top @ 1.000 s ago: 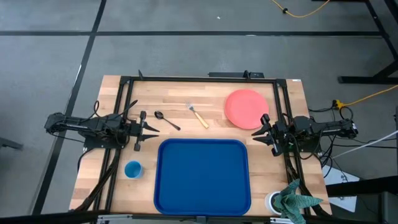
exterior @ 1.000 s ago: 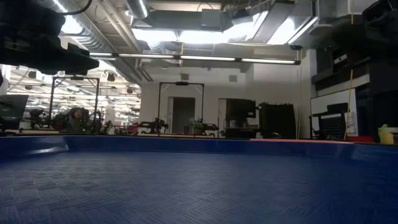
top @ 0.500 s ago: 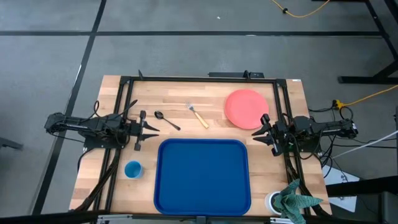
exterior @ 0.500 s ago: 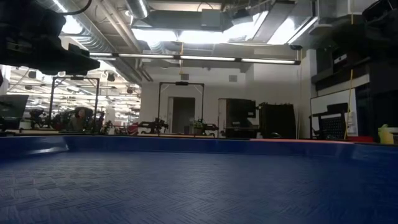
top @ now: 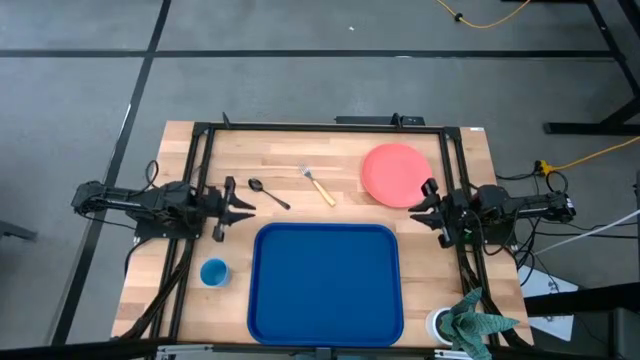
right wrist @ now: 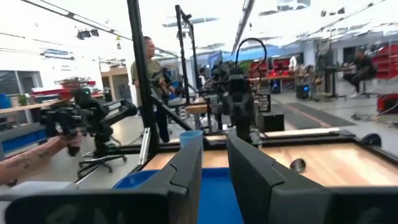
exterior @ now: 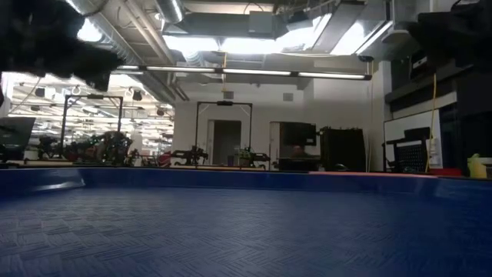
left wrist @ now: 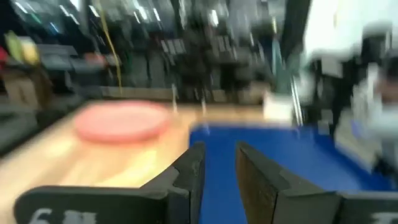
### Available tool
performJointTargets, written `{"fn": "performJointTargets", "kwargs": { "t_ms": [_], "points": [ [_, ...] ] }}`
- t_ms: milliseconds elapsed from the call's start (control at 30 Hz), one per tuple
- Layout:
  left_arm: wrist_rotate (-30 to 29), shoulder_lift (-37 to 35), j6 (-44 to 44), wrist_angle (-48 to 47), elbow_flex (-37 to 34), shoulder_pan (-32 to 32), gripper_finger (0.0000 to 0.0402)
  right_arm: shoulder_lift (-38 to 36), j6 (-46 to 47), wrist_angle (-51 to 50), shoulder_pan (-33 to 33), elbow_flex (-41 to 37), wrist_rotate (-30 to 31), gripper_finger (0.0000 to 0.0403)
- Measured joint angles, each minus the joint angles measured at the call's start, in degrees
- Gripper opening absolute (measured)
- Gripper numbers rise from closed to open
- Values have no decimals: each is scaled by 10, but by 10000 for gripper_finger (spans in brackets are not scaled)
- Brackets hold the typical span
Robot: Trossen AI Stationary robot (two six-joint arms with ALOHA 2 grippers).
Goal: Pick and place plate/cup/fork/spoon on tray
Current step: Put the blue cup on the blue tray
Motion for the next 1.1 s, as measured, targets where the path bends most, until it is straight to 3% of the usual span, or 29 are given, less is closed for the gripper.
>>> {"fn": "performJointTargets", "kwargs": {
  "t_ms": [100,233,333,467,600,800,967,1100],
  "points": [
    [-14,1,-51,92,0,0,80,0,-1,-1,0,0,4,84],
    [95,3,-88,150,32,-3,80,0,-1,-3,0,0,28,84],
    [131,30,-38,122,100,-16,80,0,-2,-3,0,0,58,84],
    [152,117,47,5,227,-42,80,0,-3,-5,0,0,87,84],
    [131,243,26,-188,361,-74,80,0,-7,-6,0,0,91,84],
    [123,432,-98,-515,559,-119,80,0,-34,-15,0,0,91,84],
    [123,538,-233,-652,664,-153,80,0,-32,-27,0,0,91,84],
    [134,585,-309,-719,693,-195,80,0,-31,-47,0,0,90,84]
  ]
}}
